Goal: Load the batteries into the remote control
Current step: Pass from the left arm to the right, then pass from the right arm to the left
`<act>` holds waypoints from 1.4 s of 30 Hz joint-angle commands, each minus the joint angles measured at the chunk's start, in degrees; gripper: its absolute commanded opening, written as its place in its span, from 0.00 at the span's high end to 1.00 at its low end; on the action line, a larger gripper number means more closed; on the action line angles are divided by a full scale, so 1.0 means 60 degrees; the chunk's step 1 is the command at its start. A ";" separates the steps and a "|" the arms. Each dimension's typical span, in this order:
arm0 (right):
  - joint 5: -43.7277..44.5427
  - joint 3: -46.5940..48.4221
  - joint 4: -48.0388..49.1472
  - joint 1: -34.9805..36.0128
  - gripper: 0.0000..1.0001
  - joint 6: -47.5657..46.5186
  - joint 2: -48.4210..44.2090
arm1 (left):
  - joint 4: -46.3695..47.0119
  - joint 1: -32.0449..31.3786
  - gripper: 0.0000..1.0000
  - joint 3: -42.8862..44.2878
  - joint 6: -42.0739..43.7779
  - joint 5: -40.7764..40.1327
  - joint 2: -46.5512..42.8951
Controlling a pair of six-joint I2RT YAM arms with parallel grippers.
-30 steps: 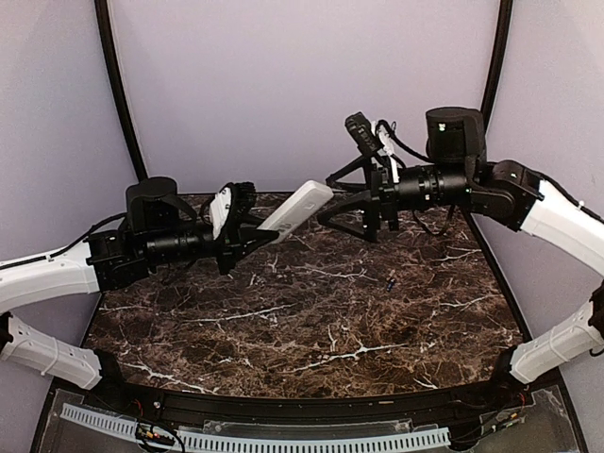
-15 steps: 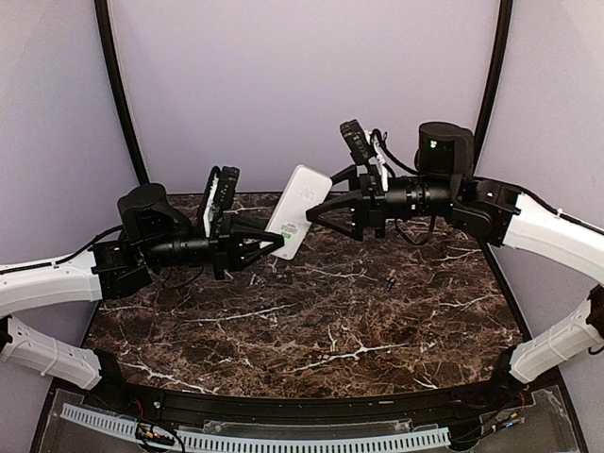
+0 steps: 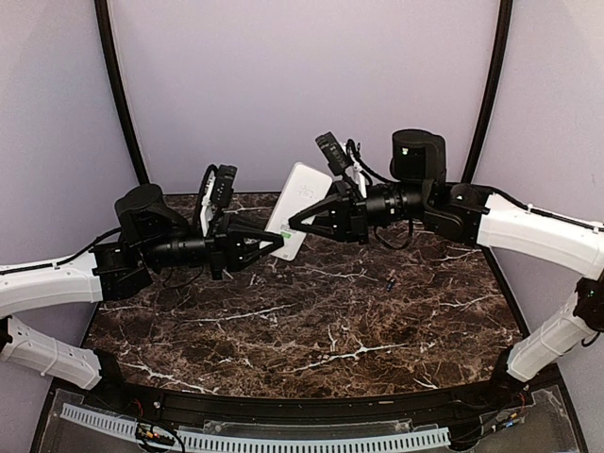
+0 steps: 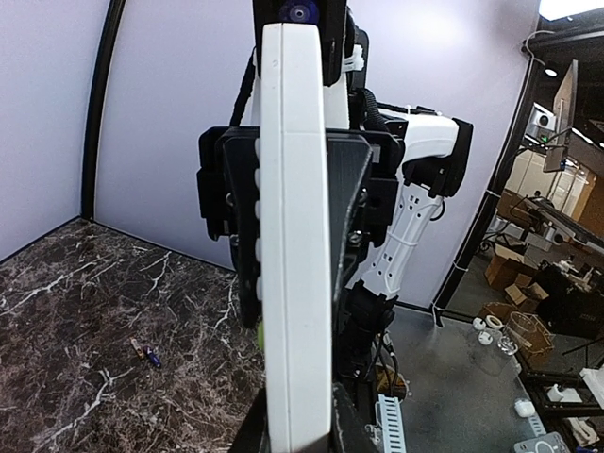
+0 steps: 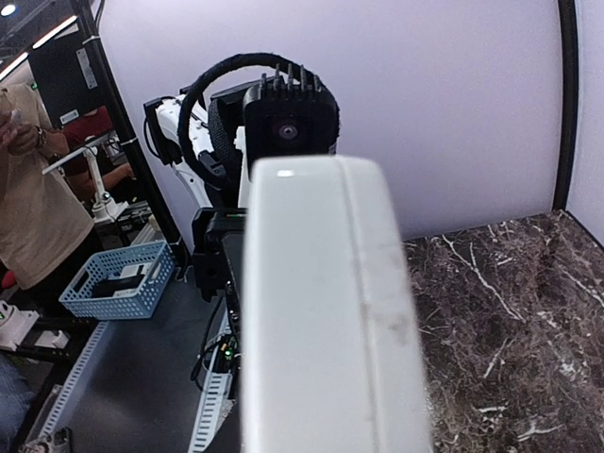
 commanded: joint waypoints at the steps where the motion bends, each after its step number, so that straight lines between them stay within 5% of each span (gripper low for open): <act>1: -0.0453 0.0351 0.0303 0.0124 0.84 0.0045 0.0222 | 0.0517 0.0015 1.00 -0.0068 -0.0068 0.0182 -0.0018; 8: -0.0583 0.0393 0.0227 0.0153 0.99 -0.0049 0.0208 | 0.0515 0.0015 0.99 -0.0024 -0.0015 0.0089 0.0067; 9: -0.0592 0.0399 0.0231 0.0156 1.00 -0.0053 0.0194 | 0.0491 0.0015 0.95 0.0029 -0.0013 0.0076 0.0117; 12: -0.0568 0.0400 0.0232 0.0165 1.00 -0.0025 0.0151 | 0.0271 0.0015 0.53 0.0191 0.0003 0.0035 0.0252; 14: -0.0544 0.0389 0.0255 0.0162 1.00 -0.0013 0.0108 | 0.0112 0.0015 0.46 0.0350 0.0024 -0.0023 0.0357; 18: -0.0477 0.0328 0.0324 0.0184 1.00 0.0020 0.0012 | 0.0033 0.0015 0.59 0.0481 0.0127 -0.0099 0.0447; 24: -0.0407 0.0308 0.0263 0.0197 1.00 0.0009 0.0042 | 0.0109 0.0015 0.96 0.0450 0.0134 0.0024 0.0418; 25: -0.0326 0.0315 0.0221 0.0198 0.93 -0.0018 0.0034 | 0.0162 0.0008 1.00 0.0439 0.0099 0.0079 0.0405; 28: 0.0229 0.0273 0.0177 0.0198 0.55 -0.0198 -0.0270 | 0.0190 0.0016 1.00 0.0365 -0.0003 0.0057 0.0353; 31: 0.1233 0.0119 0.0199 0.0198 0.31 -0.0730 -0.0895 | -0.0105 0.0015 1.00 0.0355 -0.0038 0.0042 0.0317; 36: 0.2650 -0.0441 0.0506 0.0198 0.22 -0.1757 -0.1694 | -0.0276 0.0003 1.00 0.0173 0.0027 0.0197 0.0241; 42: 0.2750 -0.0415 0.0343 0.0199 0.25 -0.2404 -0.1602 | -0.0198 0.0001 1.00 0.0020 0.0057 0.0485 0.0217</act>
